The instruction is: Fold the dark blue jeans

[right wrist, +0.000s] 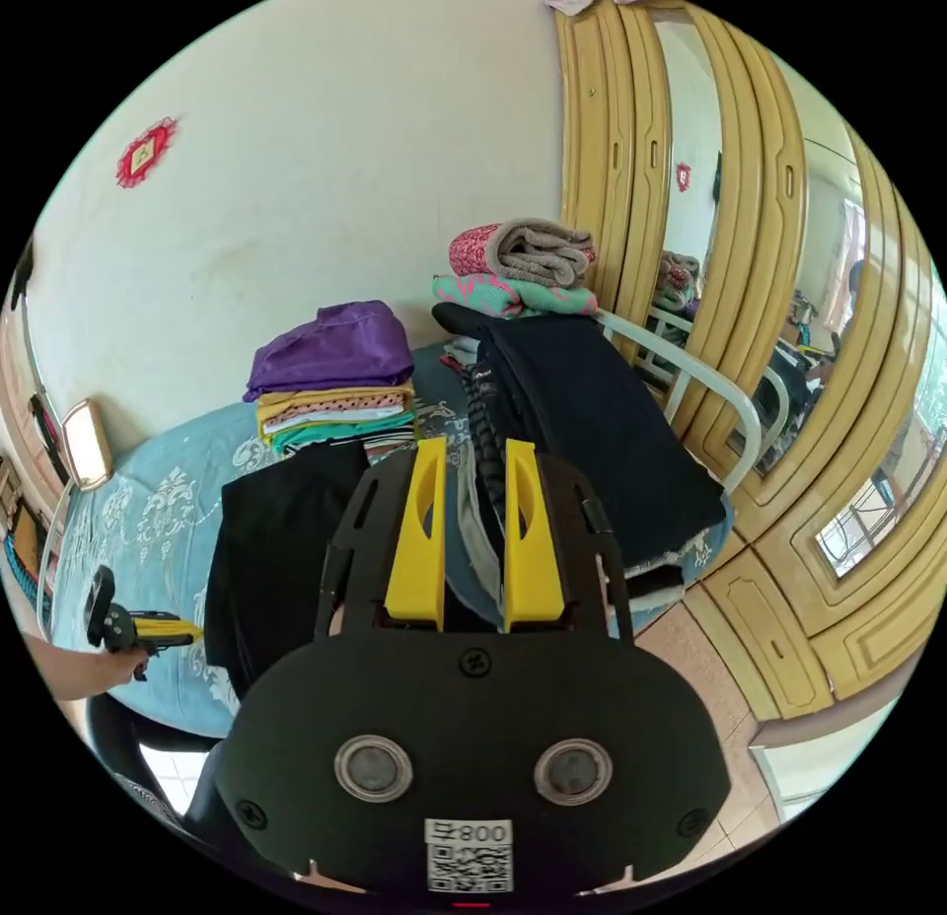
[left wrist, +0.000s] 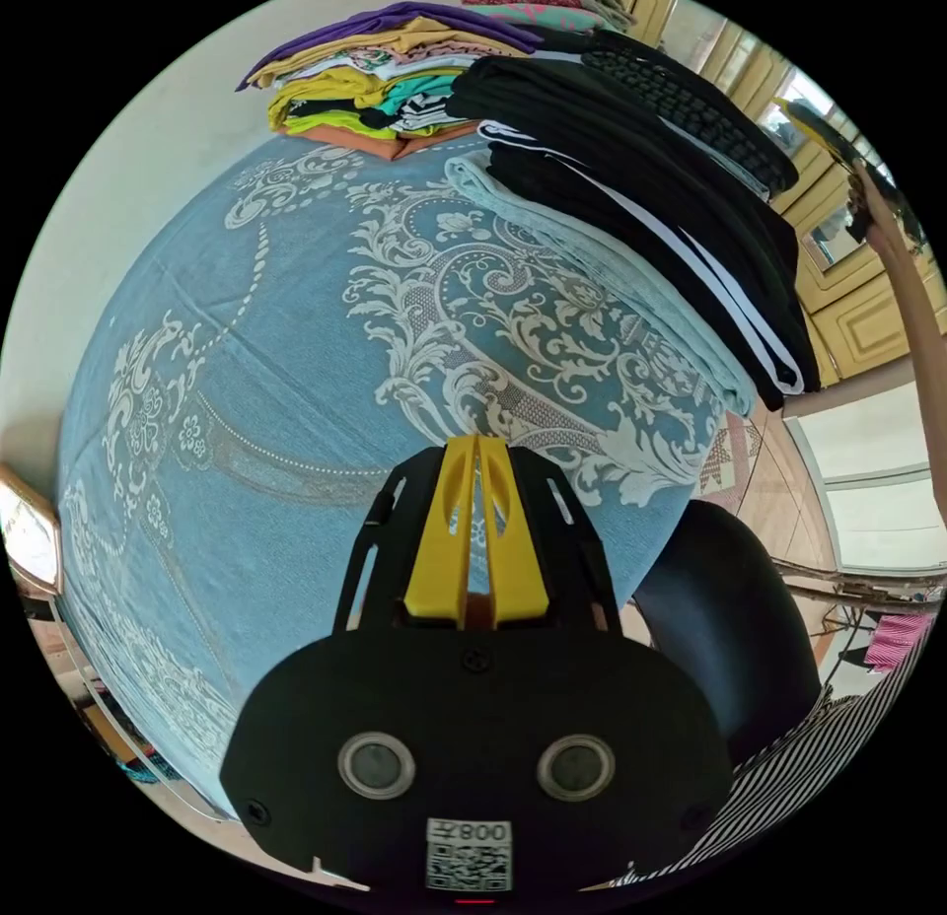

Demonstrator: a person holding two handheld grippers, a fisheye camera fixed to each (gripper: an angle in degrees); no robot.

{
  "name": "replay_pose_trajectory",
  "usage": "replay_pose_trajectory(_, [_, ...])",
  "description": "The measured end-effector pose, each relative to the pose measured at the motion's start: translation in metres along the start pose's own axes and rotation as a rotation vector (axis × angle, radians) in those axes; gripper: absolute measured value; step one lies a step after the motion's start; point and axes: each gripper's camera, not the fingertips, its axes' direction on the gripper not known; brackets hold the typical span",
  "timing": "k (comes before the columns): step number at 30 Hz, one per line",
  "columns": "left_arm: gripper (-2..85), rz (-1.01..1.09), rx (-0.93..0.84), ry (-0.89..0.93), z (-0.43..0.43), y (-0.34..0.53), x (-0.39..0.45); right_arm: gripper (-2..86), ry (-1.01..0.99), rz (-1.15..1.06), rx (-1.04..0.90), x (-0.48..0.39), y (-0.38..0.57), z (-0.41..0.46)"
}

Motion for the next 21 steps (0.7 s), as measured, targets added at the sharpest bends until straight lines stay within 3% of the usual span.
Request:
replay_pose_trajectory(9, [0.3,-0.04,0.022,-0.025,0.004,0.056,-0.009,11.3,0.036,-0.04,-0.114,0.038,-0.127,0.087])
replay_pose_trajectory(15, [0.3,-0.055,0.057,-0.066,0.005,0.105,-0.016,10.8,0.242,-0.075,-0.266,0.054,-0.175,0.141])
replay_pose_trajectory(21, [0.3,-0.098,0.095,-0.062,0.005,0.161,-0.033,5.1,0.137,0.035,-0.241,0.101,-0.192,0.134])
